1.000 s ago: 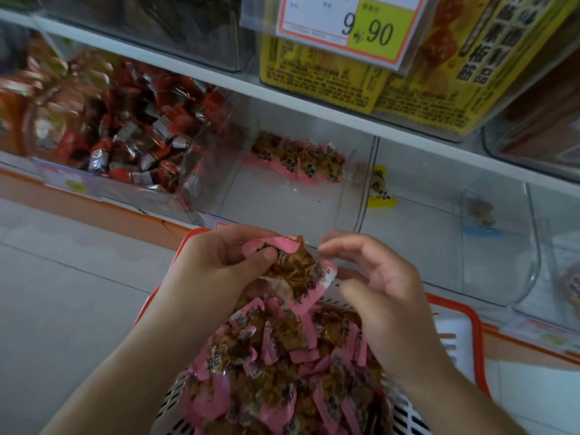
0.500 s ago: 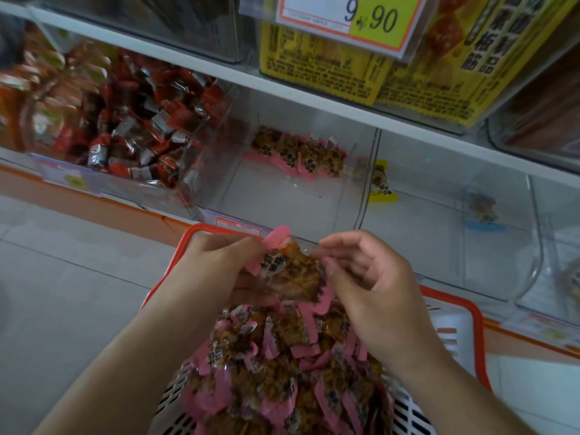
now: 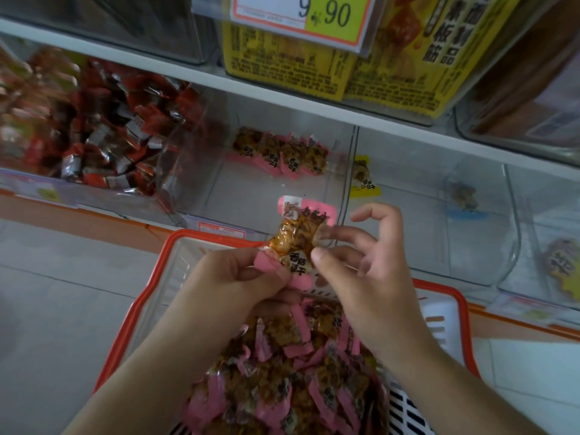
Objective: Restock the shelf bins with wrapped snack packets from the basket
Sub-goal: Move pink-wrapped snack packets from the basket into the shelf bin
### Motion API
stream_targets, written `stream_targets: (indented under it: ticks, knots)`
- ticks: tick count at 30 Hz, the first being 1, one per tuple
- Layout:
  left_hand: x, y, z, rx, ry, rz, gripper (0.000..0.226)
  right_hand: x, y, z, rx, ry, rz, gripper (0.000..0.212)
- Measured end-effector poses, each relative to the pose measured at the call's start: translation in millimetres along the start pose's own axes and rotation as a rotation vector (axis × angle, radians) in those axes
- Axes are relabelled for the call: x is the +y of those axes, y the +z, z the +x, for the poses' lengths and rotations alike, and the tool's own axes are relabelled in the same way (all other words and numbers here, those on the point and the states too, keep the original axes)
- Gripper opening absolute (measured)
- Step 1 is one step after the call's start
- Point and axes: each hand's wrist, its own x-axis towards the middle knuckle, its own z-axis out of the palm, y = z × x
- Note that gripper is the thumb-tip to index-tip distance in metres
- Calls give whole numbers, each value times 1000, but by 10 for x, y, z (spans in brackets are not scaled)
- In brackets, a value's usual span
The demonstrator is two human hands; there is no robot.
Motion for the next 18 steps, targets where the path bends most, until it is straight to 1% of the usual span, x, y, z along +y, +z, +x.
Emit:
stream_targets:
  ticks: [2,3,6,8,11,12,14,15,16,17,18]
  knots:
    - [-23,27,-3,6,13,-34,11,48,47,-10,-60,-54,-136,41]
    - [-23,38,-11,-3,20,-36,12,75,77,-14,-77,-54,-162,39]
    - [-1,-7,-22,-7,23,17,15,102,144,-18,-89,-8,-119,47]
    - [34,-70,-36,-5,-11,46,22,97,185,-23,-101,12,-122,54]
    - [72,-160,-59,10,-55,51,31,104,255,-39,-73,51,-139,54]
    - [69,-208,-64,64,-14,142,29,74,291,-31,-58,53,-140,52]
    - [76,-376,-62,287,162,487,17,-8,392,58,-46,47,-163,50]
    - [116,-455,-85,399,235,644,18,-25,460,169,-39,51,-194,50]
    - [128,-539,-96,478,280,756,28,-11,532,329,-22,53,-245,47]
    - [127,-614,-101,515,285,811,41,21,618,521,-11,56,-290,45]
    - [105,-678,-93,520,248,848,54,82,705,737,-16,53,-335,48]
